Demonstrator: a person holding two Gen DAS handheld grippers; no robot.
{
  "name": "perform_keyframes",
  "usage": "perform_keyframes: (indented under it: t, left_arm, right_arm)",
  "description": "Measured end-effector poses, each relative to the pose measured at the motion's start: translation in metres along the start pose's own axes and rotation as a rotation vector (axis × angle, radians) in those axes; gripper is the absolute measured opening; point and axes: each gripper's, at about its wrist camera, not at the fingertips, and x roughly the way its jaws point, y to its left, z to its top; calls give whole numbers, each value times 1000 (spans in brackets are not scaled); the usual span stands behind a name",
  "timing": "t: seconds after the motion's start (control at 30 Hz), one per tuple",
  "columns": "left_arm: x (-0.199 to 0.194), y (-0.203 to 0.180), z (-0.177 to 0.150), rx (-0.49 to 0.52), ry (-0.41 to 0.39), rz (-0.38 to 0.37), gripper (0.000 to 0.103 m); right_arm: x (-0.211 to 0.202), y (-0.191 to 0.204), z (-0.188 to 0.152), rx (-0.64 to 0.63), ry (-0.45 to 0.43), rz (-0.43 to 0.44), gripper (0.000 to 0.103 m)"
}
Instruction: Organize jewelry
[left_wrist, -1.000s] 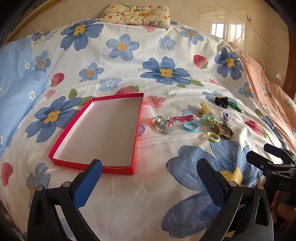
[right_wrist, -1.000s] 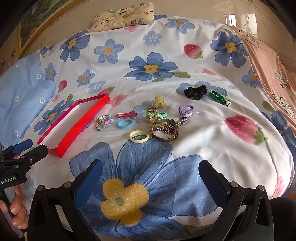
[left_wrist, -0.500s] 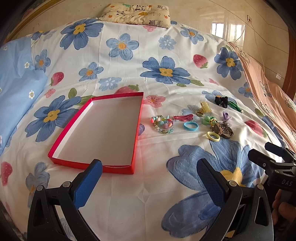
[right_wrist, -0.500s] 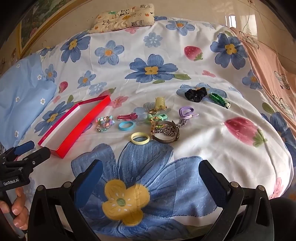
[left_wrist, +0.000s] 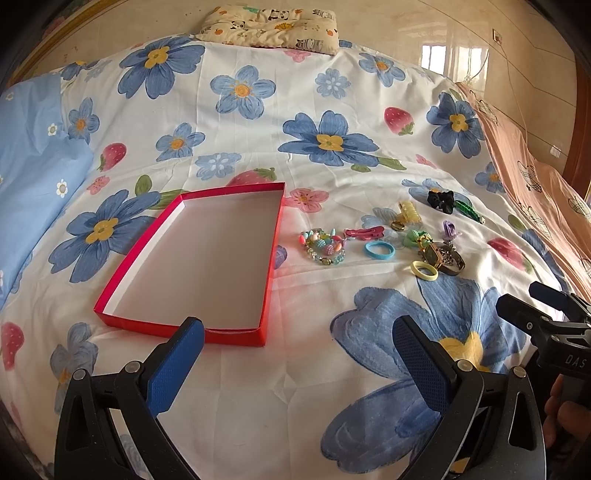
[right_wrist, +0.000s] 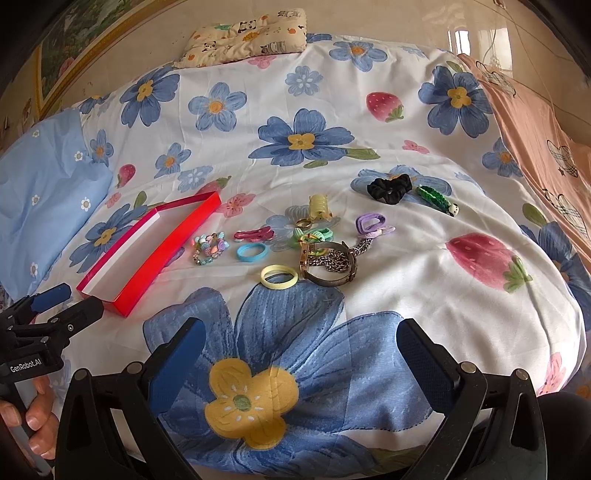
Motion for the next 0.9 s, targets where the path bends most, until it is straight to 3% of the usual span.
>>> perform_keyframes:
  t: [0.9]
  left_arm:
    - [-8,-3,-1,16,-28,3,102]
  right_arm:
    - [-10,1,3,4,-42,21,103]
